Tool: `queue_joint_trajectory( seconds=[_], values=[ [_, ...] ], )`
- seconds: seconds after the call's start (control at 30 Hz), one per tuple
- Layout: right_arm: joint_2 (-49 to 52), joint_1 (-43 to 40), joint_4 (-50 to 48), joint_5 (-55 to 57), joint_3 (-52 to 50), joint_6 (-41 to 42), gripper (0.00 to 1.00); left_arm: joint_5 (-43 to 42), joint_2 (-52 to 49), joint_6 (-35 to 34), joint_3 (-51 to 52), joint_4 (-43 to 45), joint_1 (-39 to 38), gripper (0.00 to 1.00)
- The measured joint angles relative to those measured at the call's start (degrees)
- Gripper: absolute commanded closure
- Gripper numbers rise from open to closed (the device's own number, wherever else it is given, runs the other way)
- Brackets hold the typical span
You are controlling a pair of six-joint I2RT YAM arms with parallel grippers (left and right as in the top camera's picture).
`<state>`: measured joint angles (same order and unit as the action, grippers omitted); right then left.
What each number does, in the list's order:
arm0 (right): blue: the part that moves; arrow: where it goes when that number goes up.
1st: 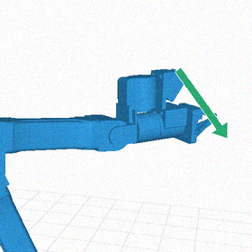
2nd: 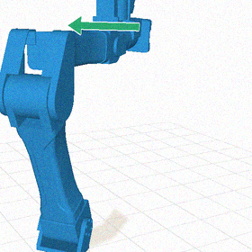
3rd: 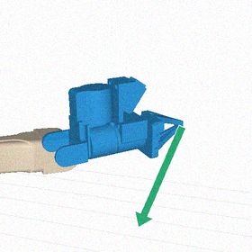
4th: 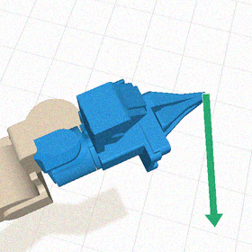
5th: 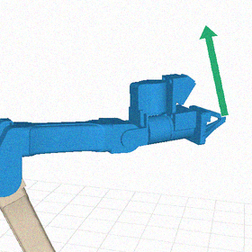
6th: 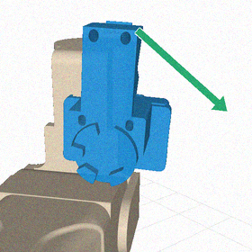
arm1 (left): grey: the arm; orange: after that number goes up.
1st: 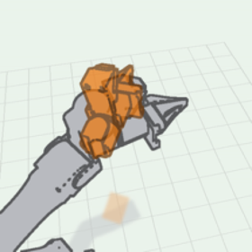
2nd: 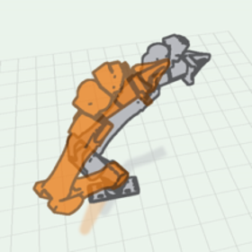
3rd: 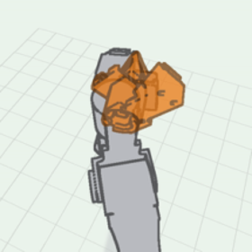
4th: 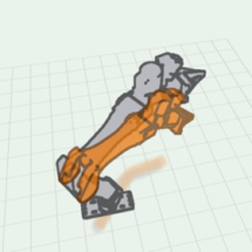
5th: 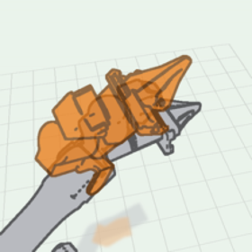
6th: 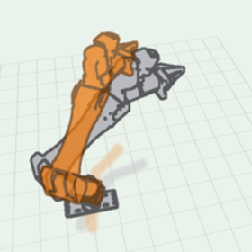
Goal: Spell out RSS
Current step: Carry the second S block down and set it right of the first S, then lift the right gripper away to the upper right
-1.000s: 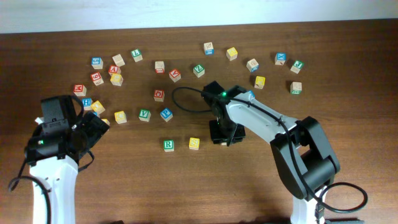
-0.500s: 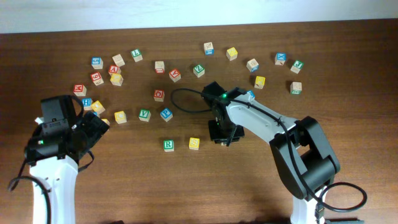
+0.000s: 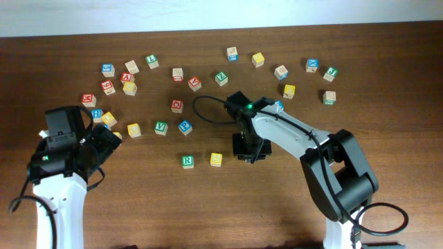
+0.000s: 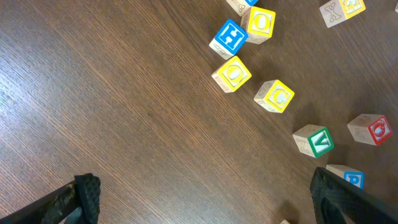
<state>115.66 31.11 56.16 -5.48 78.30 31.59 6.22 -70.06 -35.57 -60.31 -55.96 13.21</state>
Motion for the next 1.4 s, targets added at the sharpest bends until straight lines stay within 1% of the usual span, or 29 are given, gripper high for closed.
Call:
queue_joint_trajectory(
  seconds=[0.07,0.13,0.23,0.3,0.37,0.4,0.47,0.5,0.53,0.57,0.63,0.7,0.77,0.83,0.9,0.97,1.07,1.1,1.13,1.23,1.3,1.4],
  values=[
    [-0.02,0.0,0.02,0.0,0.0,0.11,0.6,0.0,0.0,0.0,0.0,0.0,0.0,0.01],
    [-0.02,0.0,0.04,0.0,0.0,-0.09,0.56,0.0,0.0,0.0,0.0,0.0,0.0,0.01],
    [-0.02,0.0,0.68,0.0,0.11,-0.11,0.51,0.02,0.02,0.0,-0.02,0.0,0.0,0.01],
    [0.0,0.0,3.02,0.04,1.79,-0.7,0.49,0.0,0.0,0.0,0.0,0.0,0.0,0.01],
    [0.02,-0.28,7.63,0.11,5.79,-0.85,0.48,0.02,0.02,0.0,0.0,0.0,0.0,0.01],
    [-0.13,-0.96,11.28,0.48,10.01,-1.79,0.48,0.02,0.0,0.0,0.0,-0.02,0.0,0.01],
    [-2.19,-2.14,16.98,2.03,15.19,-2.58,0.36,0.02,0.0,0.0,0.0,0.0,0.0,0.01],
    [-4.13,-2.93,19.54,3.85,17.75,-3.13,0.27,0.02,0.0,0.0,0.0,-0.04,0.0,0.01],
    [-8.13,-4.68,22.08,7.21,20.44,-3.26,0.1,0.02,0.0,0.0,0.0,0.02,0.0,0.01],
    [-11.43,-6.97,23.8,9.77,21.51,-4.2,0.02,0.0,0.0,0.0,-0.02,0.02,0.0,0.01],
    [-15.32,-15.63,25.92,14.1,21.9,-6.29,0.02,0.0,0.0,0.0,0.0,0.0,0.0,0.01],
    [-15.21,-25.66,27.87,16.24,21.99,-7.02,0.02,0.0,0.0,0.0,0.0,0.0,0.0,0.01],
    [-15.19,-32.61,29.4,15.82,21.99,-7.61,0.02,0.0,0.0,0.0,0.0,0.0,0.0,0.01],
    [-15.19,-34.91,30.45,12.72,21.99,-7.61,0.02,0.0,0.0,0.0,0.0,0.0,0.0,0.01],
    [-15.19,-35.3,31.41,5.75,21.99,-8.17,0.02,0.0,0.0,0.0,0.0,0.0,0.0,0.01],
    [-15.19,-32.96,30.86,-2.47,21.99,-11.91,0.02,0.0,0.0,0.0,0.0,0.0,0.0,0.01],
    [-15.19,-27.41,27.08,-5.35,21.97,-13.44,0.02,0.0,0.0,0.0,0.0,0.0,0.0,0.01],
    [-15.19,-27.02,25.79,-5.22,21.92,-13.53,0.02,0.02,0.0,0.0,0.0,0.0,0.0,0.01],
    [-15.19,-26.84,22.62,-2.62,21.92,-13.64,0.02,0.0,0.0,0.0,0.0,-0.02,0.0,0.01],
    [-15.19,-27.74,22.34,6.97,21.92,-13.81,0.01,0.0,0.0,0.0,0.0,0.0,0.0,0.01],
    [-15.19,-28.46,22.45,9.99,21.92,-13.84,0.02,0.0,0.0,0.0,0.0,0.0,0.0,0.01],
    [-15.19,-28.46,22.45,10.93,21.92,-13.88,0.02,0.0,0.0,0.0,0.0,0.0,0.0,0.01]
  ],
)
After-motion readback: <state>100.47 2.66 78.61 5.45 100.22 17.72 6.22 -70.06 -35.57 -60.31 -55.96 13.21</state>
